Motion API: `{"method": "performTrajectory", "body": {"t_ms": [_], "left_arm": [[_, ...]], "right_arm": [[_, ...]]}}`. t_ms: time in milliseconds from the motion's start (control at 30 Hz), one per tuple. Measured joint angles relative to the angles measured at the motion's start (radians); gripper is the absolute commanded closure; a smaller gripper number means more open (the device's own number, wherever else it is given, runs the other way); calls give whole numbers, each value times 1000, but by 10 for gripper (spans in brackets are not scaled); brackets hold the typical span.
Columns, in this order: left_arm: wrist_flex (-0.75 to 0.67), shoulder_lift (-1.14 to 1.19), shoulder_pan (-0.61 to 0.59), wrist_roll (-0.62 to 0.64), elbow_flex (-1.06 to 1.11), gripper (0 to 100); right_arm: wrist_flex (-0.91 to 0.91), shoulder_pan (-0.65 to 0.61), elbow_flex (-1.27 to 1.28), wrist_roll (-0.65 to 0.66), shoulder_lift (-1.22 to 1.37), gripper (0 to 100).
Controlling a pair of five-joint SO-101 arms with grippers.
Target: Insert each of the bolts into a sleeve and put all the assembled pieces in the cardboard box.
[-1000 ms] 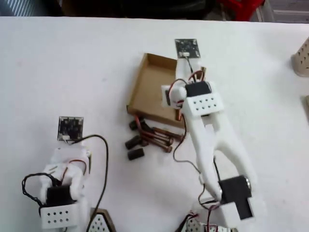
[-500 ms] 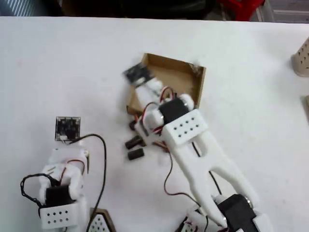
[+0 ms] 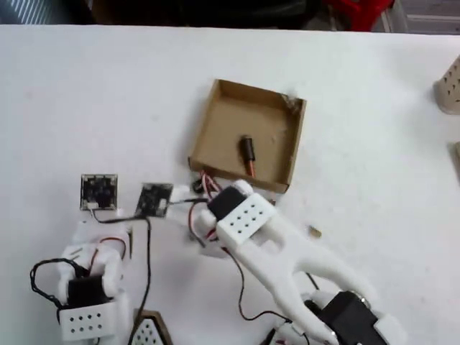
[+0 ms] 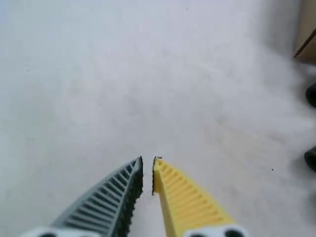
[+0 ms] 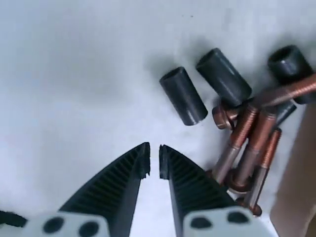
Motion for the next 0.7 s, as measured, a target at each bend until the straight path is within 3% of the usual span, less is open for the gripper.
{"method": "performTrajectory", "body": {"t_ms": [167, 400, 700], "left_arm": [[0, 0, 0, 0, 0, 933], [0, 0, 0, -2, 0, 933], [0, 0, 0, -2, 0, 933]], "right_arm": [[-94, -34, 64, 54, 0, 853], [-255, -35, 138, 107, 0, 847], [-318, -29, 146, 115, 0, 847]]}}
